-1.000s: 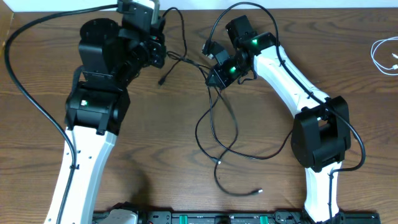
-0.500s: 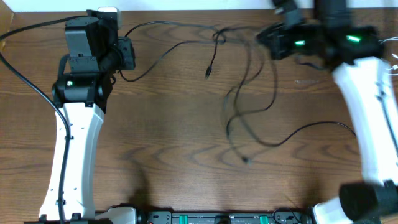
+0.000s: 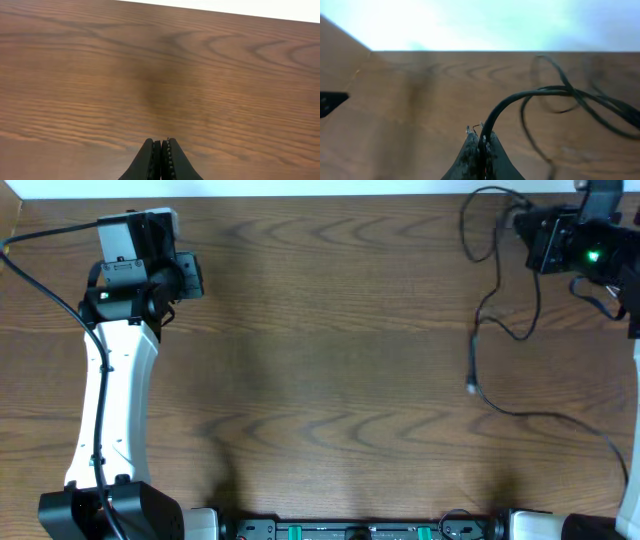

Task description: Untangle cables

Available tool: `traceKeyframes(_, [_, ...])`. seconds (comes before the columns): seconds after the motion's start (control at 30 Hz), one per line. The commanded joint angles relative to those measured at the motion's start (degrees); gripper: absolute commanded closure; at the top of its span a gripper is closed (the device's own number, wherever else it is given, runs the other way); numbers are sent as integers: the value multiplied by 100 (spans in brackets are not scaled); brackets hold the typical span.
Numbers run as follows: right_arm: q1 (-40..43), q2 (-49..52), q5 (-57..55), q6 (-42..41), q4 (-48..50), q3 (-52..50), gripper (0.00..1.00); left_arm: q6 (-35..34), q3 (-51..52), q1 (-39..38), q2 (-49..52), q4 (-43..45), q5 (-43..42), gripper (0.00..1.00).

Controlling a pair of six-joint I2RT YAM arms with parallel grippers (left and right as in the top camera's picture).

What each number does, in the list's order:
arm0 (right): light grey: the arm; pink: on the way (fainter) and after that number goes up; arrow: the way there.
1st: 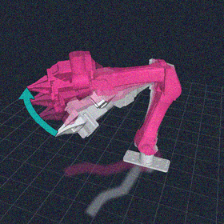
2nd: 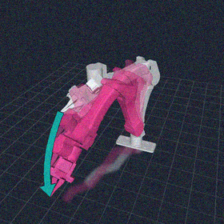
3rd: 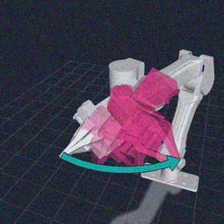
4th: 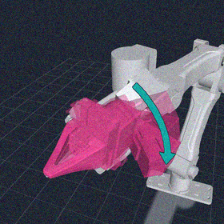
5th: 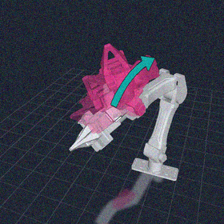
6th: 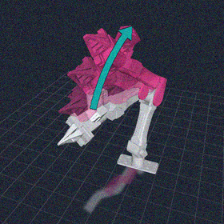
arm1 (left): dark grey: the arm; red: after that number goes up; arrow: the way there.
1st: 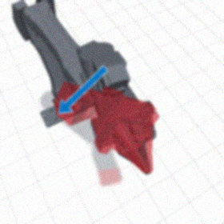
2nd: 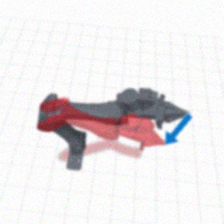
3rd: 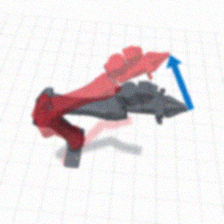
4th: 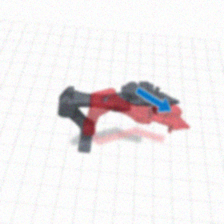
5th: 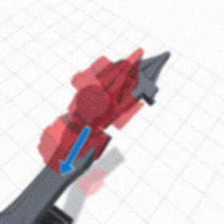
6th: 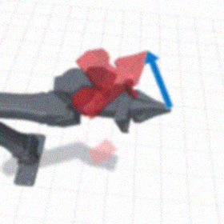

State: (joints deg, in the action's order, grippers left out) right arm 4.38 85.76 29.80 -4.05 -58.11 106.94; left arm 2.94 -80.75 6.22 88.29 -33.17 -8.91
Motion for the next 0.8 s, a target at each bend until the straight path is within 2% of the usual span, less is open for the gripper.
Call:
traceKeyframes(0.0, [-343, 240, 426, -109, -37, 61, 99, -4, -48, -94, -61, 92, -1025, 92])
traceKeyframes(0.1, [-798, 507, 422, -107, -4, 61, 99, -4, -48, -184, -61, 151, -1958, 92])
traceKeyframes(0.17, [-1091, 660, 422, -107, 76, 61, 99, -4, -48, -249, -61, 149, -2505, 85])
traceKeyframes(0.27, [-1462, 892, 361, -166, 304, 61, 99, -4, -48, -326, -61, 131, -3270, 67])
traceKeyframes(0.37, [-1624, 1003, 125, -420, 481, 61, 99, -4, -48, -444, -57, 129, -3978, 57])
traceKeyframes(0.57, [-1668, 1095, 116, -669, 651, 61, 99, -4, -46, -861, -50, 48, -4103, 38])
traceKeyframes(0.77, [-1703, 1145, 122, -669, 584, 61, 99, -11, -46, -1392, 24, 313, -3950, 35])
